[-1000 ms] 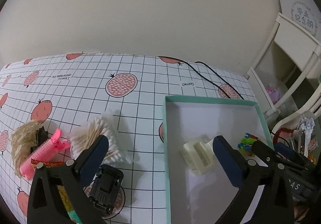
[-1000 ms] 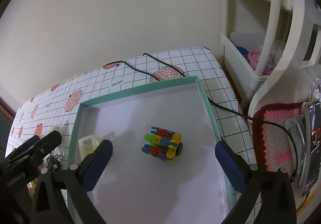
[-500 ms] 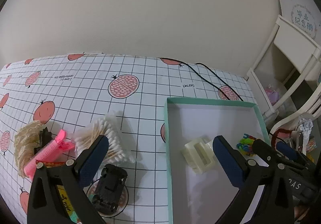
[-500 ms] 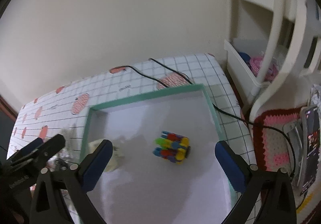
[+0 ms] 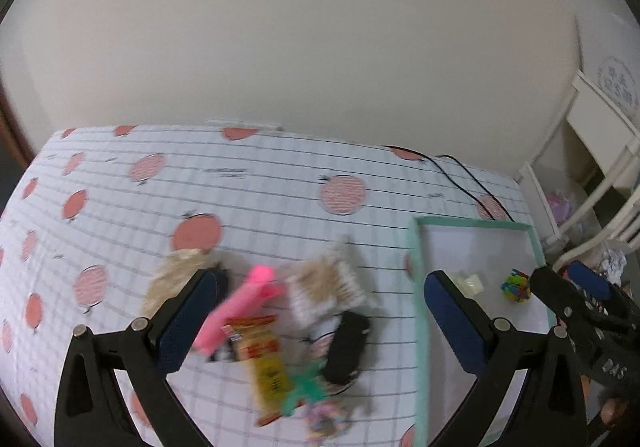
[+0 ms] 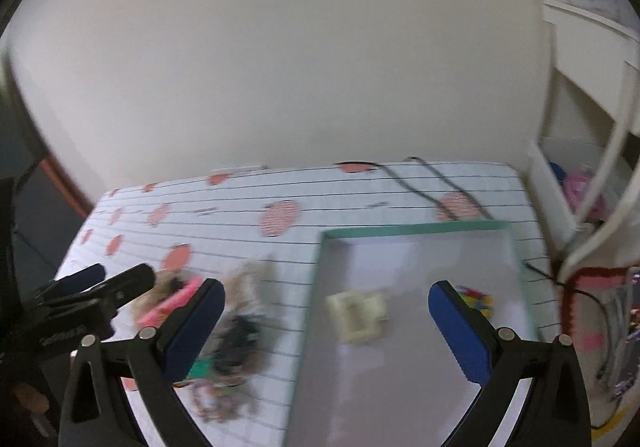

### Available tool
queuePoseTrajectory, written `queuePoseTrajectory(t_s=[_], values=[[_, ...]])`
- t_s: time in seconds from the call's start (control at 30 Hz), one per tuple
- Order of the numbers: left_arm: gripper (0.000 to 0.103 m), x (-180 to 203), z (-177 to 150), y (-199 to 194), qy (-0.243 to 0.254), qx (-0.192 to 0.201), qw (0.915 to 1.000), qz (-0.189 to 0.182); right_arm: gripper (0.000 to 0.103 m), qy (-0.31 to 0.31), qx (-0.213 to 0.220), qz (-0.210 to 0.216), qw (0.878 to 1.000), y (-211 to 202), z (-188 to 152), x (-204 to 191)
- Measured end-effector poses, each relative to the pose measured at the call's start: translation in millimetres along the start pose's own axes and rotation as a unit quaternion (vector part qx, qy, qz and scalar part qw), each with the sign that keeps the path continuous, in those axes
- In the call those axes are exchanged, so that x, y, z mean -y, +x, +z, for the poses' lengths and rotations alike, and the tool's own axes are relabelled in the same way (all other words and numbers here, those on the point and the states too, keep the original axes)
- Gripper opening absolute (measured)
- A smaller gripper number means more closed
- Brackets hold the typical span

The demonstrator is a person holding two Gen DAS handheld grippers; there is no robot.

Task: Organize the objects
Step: 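Grasp the snack bag with the left gripper while the right grasps the rainbow ring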

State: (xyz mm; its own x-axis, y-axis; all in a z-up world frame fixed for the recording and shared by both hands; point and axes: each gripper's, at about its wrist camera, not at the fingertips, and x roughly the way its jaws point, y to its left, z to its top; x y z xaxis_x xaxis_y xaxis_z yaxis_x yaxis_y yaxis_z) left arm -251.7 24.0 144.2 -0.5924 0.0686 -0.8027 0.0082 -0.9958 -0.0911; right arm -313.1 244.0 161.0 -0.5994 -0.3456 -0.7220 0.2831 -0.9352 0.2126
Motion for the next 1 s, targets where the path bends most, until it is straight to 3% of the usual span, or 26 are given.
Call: queuePoseTrajectory(t_s=[0.23,0.33,0.57,1.0], values=[[0.103,-45.9,-12.2,-18.0,-0.054,-0.024,0.9982,0.004,0.103,-0.046,-0.021,0.03,0.998,4.3,-18.2,-46.3],[0.103,-63.8,-26.6,-19.0,-0.062,-0.039,0.9972,0.014,0.098,-0.066,-0.037,0.04,0.996,9.2,-31.2,-59.8],[0.102,-100.2,-60.1,-5.6,-0.13,-0.095,0.987,0.001,0.089,-0.084,-0.073,0.059,0.992,18.9,-53.2,-74.2],[0.096,-80.7,-62.6,18.7,-0.095,-0.105,0.9898,-0.009,0.081,-0.119,-0.141,0.063,0.981,55.1,-91.3,-92.1]])
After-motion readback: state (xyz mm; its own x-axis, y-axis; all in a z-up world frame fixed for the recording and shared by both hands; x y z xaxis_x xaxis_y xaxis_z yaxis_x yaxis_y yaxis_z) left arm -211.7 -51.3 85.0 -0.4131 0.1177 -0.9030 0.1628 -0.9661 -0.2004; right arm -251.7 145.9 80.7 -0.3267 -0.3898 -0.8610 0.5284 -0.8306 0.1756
